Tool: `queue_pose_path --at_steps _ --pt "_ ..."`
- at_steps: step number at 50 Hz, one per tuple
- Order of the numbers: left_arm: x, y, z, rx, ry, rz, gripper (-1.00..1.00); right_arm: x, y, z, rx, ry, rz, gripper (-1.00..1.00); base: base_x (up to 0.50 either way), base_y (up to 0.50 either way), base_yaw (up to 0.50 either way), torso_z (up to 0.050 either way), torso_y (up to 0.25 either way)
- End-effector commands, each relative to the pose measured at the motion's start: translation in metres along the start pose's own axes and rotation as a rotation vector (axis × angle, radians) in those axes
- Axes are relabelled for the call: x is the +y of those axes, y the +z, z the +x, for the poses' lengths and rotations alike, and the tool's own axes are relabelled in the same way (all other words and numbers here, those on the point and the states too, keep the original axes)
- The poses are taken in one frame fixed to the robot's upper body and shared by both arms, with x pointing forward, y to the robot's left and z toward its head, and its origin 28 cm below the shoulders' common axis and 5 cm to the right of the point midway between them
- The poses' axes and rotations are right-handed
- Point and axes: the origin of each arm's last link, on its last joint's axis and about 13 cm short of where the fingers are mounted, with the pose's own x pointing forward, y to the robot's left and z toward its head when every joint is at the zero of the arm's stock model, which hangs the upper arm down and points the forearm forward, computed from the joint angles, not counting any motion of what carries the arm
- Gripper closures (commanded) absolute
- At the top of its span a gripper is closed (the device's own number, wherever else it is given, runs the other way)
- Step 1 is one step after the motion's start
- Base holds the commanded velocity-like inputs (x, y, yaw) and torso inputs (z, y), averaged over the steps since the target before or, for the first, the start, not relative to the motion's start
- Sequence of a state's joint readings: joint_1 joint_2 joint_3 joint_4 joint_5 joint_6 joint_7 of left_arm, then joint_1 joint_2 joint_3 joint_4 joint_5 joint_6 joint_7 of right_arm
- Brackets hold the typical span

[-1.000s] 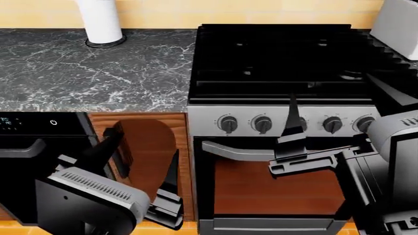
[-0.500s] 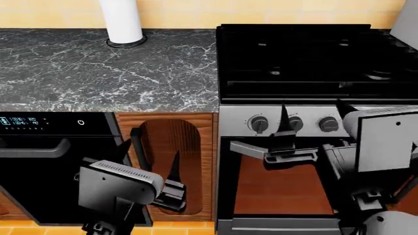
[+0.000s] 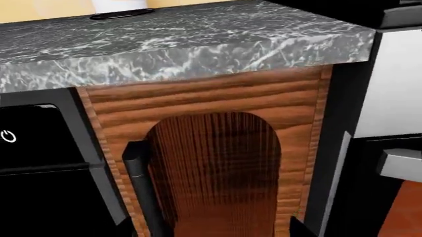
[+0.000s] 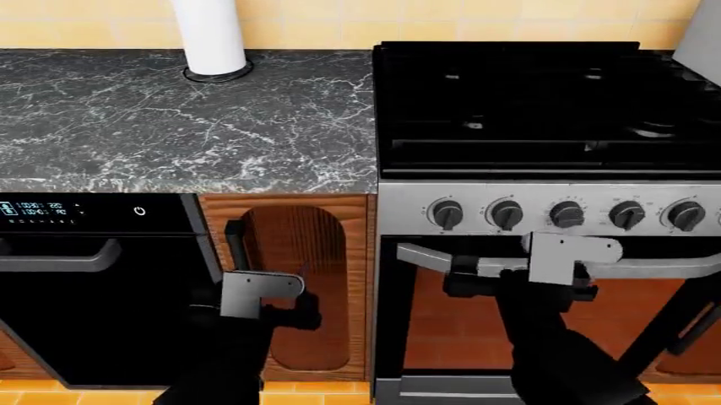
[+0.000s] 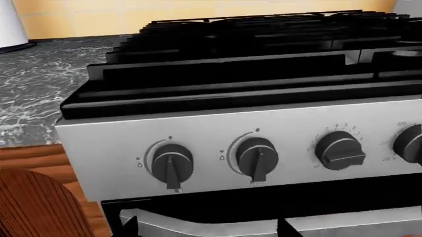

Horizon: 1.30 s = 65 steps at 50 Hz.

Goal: Pick and place the shaker into the drawer. Then close the cabinet.

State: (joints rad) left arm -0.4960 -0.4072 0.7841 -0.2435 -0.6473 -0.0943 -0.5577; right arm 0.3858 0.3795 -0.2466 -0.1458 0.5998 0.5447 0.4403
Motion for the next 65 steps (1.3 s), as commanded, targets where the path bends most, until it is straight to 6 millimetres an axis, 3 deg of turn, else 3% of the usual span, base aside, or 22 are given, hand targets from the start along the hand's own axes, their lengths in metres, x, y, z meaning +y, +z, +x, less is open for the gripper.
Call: queue_pose_path --at_steps 1,9,19,24,33,56,65 --pt "-0.007 -0.041 0.02 0.116 0.087 -0.044 -1.0 0.001 -0.062 0.008 0.048 -0.022 0.04 -1.0 0.0 0.0 0.0 0.0 0.0" --pt "-0.005 -0.06 0.034 0.173 0.151 -0.038 -1.0 0.0 -0.112 0.006 0.138 -0.064 0.087 -1.0 0.0 0.0 0.0 0.0 0.0" --pt "0.003 -0.068 0.041 0.213 0.223 -0.047 -1.0 0.0 -0.125 0.014 0.193 -0.027 0.068 -1.0 0.0 0.0 0.0 0.0 0.0" --pt "0.01 -0.07 0.04 0.28 0.265 -0.132 -1.0 0.003 -0.132 0.021 0.228 0.012 0.062 -1.0 0.0 0.0 0.0 0.0 0.0" --pt "0.022 -0.076 0.037 0.346 0.282 -0.134 -1.0 0.012 -0.133 0.03 0.243 0.048 0.046 -1.0 0.0 0.0 0.0 0.0 0.0" --pt "0.016 -0.075 0.038 0.331 0.242 -0.065 -1.0 0.009 -0.132 0.026 0.244 0.038 0.042 -1.0 0.0 0.0 0.0 0.0 0.0" --pt "0.015 -0.075 0.038 0.324 0.231 -0.051 -1.0 0.011 -0.131 0.026 0.235 0.057 0.026 -1.0 0.0 0.48 0.0 0.0 0.0"
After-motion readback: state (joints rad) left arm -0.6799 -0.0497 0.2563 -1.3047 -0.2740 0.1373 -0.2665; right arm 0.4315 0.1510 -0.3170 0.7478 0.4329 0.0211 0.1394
